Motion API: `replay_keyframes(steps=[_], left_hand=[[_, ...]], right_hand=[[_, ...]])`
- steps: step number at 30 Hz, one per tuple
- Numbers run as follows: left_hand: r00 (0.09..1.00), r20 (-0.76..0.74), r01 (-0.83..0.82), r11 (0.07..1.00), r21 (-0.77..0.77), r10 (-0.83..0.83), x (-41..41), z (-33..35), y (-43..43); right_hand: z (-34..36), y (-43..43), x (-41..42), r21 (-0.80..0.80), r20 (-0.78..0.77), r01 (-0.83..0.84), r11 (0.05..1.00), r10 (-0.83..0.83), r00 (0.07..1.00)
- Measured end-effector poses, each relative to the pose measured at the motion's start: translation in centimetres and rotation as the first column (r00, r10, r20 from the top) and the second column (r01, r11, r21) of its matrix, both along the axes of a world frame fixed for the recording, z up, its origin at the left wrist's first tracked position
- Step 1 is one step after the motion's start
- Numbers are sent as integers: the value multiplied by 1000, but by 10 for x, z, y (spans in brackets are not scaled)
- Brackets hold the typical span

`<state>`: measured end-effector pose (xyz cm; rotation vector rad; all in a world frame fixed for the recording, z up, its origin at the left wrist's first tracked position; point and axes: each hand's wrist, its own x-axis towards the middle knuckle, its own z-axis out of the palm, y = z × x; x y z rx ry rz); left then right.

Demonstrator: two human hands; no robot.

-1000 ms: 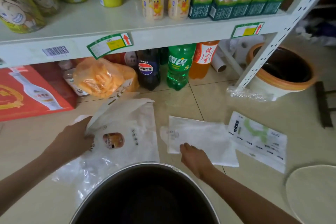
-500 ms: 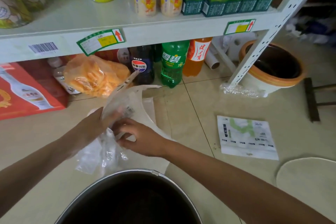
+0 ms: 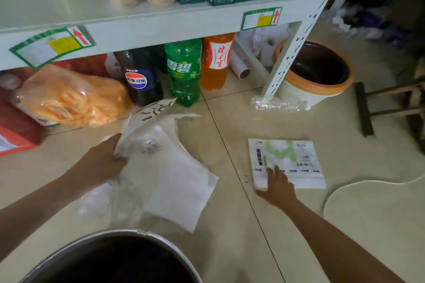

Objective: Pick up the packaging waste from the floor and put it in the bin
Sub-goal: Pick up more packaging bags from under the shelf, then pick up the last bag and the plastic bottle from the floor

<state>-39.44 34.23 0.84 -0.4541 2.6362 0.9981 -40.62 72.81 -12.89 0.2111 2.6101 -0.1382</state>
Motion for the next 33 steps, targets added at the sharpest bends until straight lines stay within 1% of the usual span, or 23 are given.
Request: replay_keyframes(steps=[2,4,5,7,8,9,10,11,12,14,16,17,18,19,21,22,25,26,28,31,33], left_hand=[[1000,5,4,1000,-12,-4,-4,-2,9],[1000,13,13,1000,-15,-13,-8,-3,18],[1000,14,15,1000,-2,-15,-7,-2,21],[1000,18,5,999,49,-6,-12,-2,28],[1000,22,-11,997,82,10,-15,-2,31],[999,26,-26,993,116,23,-19,-1,34],[999,35,-41,989,144,36,-23,-1,37],[998,46,-60,984,170,53,-26,0,41],[996,52,-79,978,195,70,-29,1,44],[994,48,-105,962,251,96,-32,1,51],[990,55,-144,933,331,133,-35,2,57],[985,72,-172,910,378,157,-37,2,61],[982,89,-188,901,392,166,-38,1,63],[985,95,-167,920,356,142,-40,1,63],[989,119,-103,979,175,83,-41,0,59],[989,136,-78,992,95,64,-42,-1,57],[979,202,15,1000,-22,-11,-44,-8,51],[973,230,36,999,-29,-28,-45,-11,50],[957,289,26,999,37,-36,-50,-13,47],[936,352,-70,984,167,7,-62,-12,38],[934,354,-124,976,179,53,-69,-15,34]], right_hand=[[-12,6,8,-7,-55,21,1000,-21,998],[-17,1,15,86,-129,-68,994,78,989],[-14,-4,17,124,-134,-110,986,126,983],[-5,-7,12,140,-177,-98,985,123,977],[2,-12,7,98,-172,-73,993,89,981],[7,-19,2,14,-209,-27,1000,29,978],[13,-29,-2,-96,-247,-11,995,-13,969],[21,-43,-6,-213,-296,-35,976,-30,955],[32,-62,-8,-324,-353,-89,942,-33,935],[58,-109,-8,-477,-459,-275,834,30,888],[78,-151,-4,-586,-461,-436,683,161,873],[86,-167,-2,-609,-433,-486,627,252,866],[92,-178,-1,-611,-412,-528,590,332,849],[96,-185,-1,-614,-400,-556,560,386,831],[98,-193,1,-639,-391,-573,513,424,817],[97,-195,2,-657,-389,-573,489,432,814],[91,-192,4,-679,-372,-586,443,481,794],[89,-189,2,-682,-362,-582,443,487,795],[88,-185,-2,-710,-360,-551,439,445,820],[88,-185,-12,-713,-375,-543,444,413,830],[86,-187,-17,-712,-397,-567,414,429,811]])
